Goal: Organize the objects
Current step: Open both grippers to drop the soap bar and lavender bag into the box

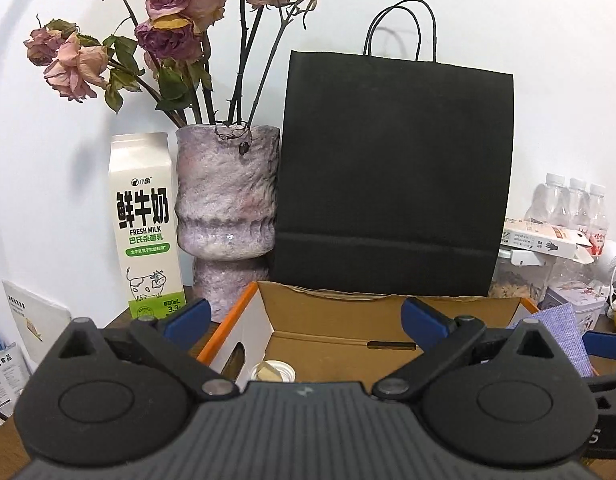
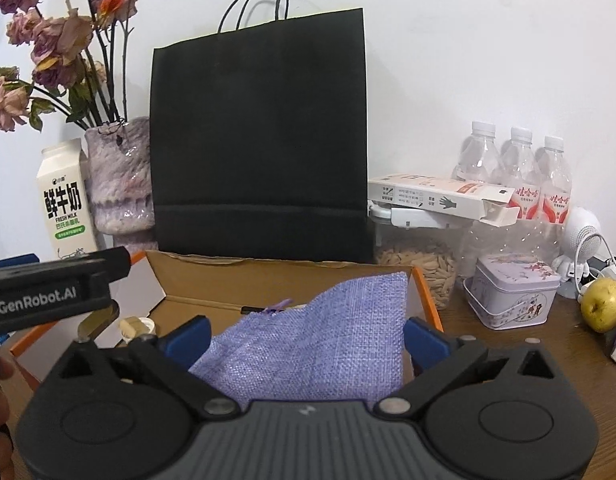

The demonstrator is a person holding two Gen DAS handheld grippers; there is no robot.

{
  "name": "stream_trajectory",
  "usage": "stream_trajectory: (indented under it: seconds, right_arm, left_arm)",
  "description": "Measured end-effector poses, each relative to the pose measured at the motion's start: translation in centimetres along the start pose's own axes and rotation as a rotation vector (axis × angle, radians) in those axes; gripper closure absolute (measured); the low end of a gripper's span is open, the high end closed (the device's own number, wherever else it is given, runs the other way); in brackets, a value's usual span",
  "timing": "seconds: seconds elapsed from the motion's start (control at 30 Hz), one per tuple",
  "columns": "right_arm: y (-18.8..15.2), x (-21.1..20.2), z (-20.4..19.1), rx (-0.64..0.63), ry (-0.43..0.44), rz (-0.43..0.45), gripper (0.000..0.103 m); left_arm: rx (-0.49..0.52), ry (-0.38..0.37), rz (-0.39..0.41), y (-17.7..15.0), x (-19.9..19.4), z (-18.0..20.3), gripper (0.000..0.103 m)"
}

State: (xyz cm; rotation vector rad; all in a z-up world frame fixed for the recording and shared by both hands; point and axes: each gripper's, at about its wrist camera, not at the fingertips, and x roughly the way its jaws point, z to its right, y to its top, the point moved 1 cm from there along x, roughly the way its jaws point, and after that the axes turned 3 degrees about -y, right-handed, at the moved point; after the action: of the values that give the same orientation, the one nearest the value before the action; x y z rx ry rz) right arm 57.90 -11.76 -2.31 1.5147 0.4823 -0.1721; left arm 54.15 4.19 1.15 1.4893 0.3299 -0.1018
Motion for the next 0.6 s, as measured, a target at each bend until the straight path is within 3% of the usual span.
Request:
stream_trajectory:
  seconds: [0.6]
  right_arm:
    - [1.0,-3.3,-0.3,-0.038,0.021,0.027,0.0]
  left_arm:
    - [-0.027,-0.005,-0.033,1.0,-2.4,-1.2,0.0]
